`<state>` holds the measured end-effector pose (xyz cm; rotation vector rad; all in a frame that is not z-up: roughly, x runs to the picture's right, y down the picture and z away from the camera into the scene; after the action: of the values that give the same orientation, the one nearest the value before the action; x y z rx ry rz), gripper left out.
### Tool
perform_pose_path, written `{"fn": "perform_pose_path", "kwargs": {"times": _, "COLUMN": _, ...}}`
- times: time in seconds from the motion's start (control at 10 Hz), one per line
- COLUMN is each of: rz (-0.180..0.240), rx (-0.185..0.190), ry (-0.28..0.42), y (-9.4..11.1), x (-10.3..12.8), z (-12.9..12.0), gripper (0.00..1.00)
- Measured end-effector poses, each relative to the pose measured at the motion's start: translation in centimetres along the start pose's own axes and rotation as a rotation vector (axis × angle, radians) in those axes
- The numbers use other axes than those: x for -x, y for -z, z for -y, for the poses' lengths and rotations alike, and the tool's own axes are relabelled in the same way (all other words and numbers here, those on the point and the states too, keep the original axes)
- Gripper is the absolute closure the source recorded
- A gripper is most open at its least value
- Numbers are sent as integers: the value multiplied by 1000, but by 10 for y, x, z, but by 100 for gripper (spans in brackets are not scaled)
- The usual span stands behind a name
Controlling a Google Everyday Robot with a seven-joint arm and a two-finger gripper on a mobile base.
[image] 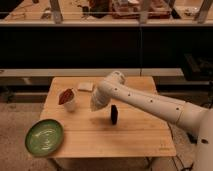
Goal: Knock the eraser over
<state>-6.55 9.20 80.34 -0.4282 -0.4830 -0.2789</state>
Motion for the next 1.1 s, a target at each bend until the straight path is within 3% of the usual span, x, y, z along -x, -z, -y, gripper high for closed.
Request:
{"fn": "perform_pose_path", "kwargs": {"times": 0.8, "rz": 64, "rx": -18, "ry": -43, "y": 3, "x": 4, "z": 17, "gripper": 70}}
{"fn": "perform_pose_path", "kwargs": {"times": 1.1, "rz": 88, "rx": -23, "ry": -52, "y": -2, "x": 15, "z": 29, "gripper": 70}}
